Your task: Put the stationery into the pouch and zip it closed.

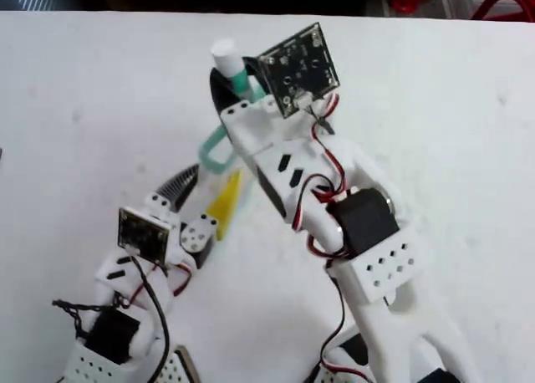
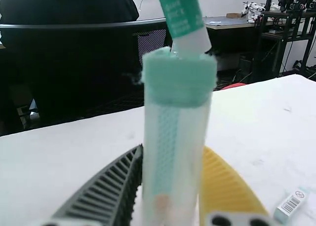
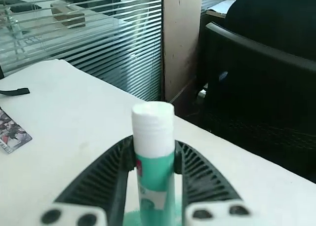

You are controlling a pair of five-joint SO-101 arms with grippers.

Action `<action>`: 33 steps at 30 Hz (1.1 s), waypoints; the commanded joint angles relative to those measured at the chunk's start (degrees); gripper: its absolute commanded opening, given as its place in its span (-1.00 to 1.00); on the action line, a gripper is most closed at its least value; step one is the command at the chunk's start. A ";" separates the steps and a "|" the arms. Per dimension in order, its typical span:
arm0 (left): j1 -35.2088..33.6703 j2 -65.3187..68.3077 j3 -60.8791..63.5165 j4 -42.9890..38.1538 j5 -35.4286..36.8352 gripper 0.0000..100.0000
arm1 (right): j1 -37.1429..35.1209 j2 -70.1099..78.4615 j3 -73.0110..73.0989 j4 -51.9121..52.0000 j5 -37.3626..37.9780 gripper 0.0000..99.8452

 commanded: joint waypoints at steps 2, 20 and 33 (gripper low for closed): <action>-0.04 -0.13 -1.93 -1.23 -0.35 -0.64 | -1.80 -3.47 4.92 -0.13 -0.18 -0.97; 0.22 -0.13 -1.93 -0.97 -0.26 -0.59 | -5.05 -3.82 9.14 -9.10 -0.09 -0.97; -0.04 -0.13 -1.93 -1.05 0.00 -0.62 | -3.56 -10.68 16.44 -9.19 -0.09 -0.97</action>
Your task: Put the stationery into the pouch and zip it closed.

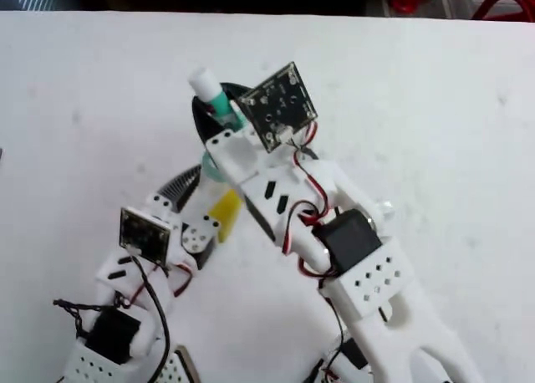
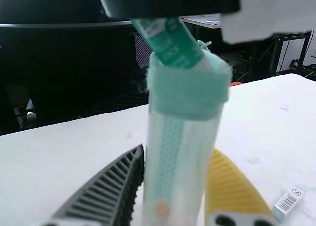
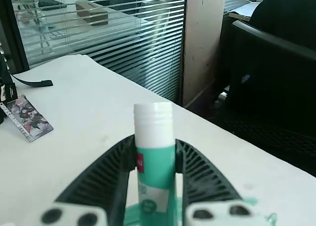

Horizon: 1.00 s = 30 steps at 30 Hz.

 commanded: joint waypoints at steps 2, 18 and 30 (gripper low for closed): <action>-0.40 -0.22 -1.93 -1.41 -0.26 -0.70 | 1.27 -7.16 4.04 -0.13 -0.18 -0.97; -0.48 -0.22 -1.93 -1.41 -0.35 -0.80 | 1.10 -21.14 15.91 -0.04 6.24 -0.96; 0.04 -0.22 -1.58 -1.05 0.09 -0.62 | 1.10 -13.85 11.16 -4.44 7.47 -0.96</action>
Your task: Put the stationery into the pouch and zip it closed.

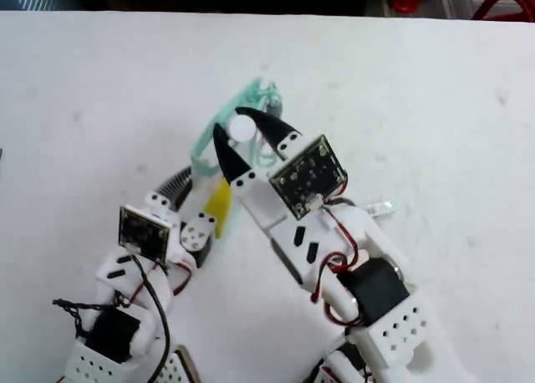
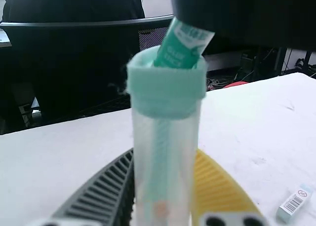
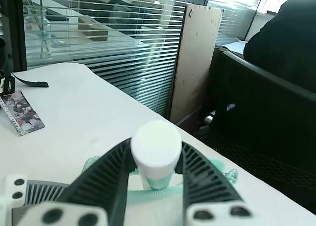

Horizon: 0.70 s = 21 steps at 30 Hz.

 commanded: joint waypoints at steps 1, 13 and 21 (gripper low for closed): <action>0.48 -0.66 -1.58 -0.97 0.09 -0.62 | 0.57 5.14 -6.68 -0.31 0.70 -0.96; 0.48 -0.66 -1.58 -0.97 -0.26 -0.62 | -0.04 19.91 -25.32 14.46 0.09 -0.63; 0.48 -0.66 -1.58 -1.05 -0.26 -0.62 | -0.75 14.11 -25.05 14.55 0.18 -0.53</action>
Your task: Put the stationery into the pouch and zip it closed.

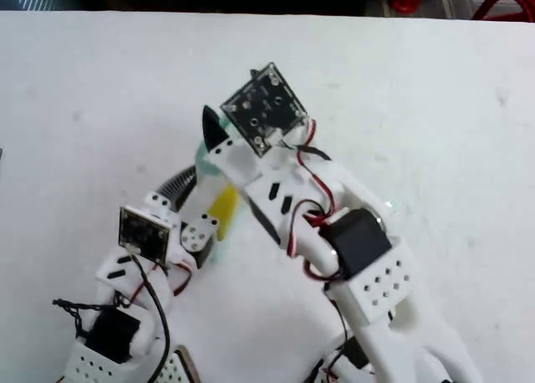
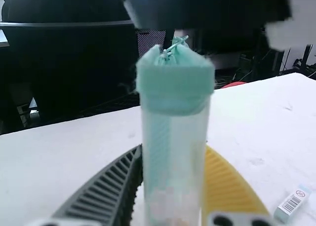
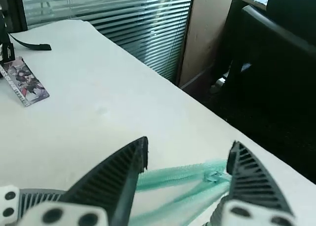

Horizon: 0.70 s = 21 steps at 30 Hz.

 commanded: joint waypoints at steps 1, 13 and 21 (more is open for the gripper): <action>0.40 -0.57 -1.58 -1.05 -0.26 -0.62 | -0.13 -4.62 -2.90 0.22 0.18 -0.52; -0.04 -0.57 -1.58 -1.41 -0.35 -0.62 | 22.55 -12.00 -2.64 16.22 0.09 -0.52; -1.89 -0.57 -1.76 -2.64 -1.49 -0.69 | 33.71 -4.62 8.26 24.92 0.00 -0.53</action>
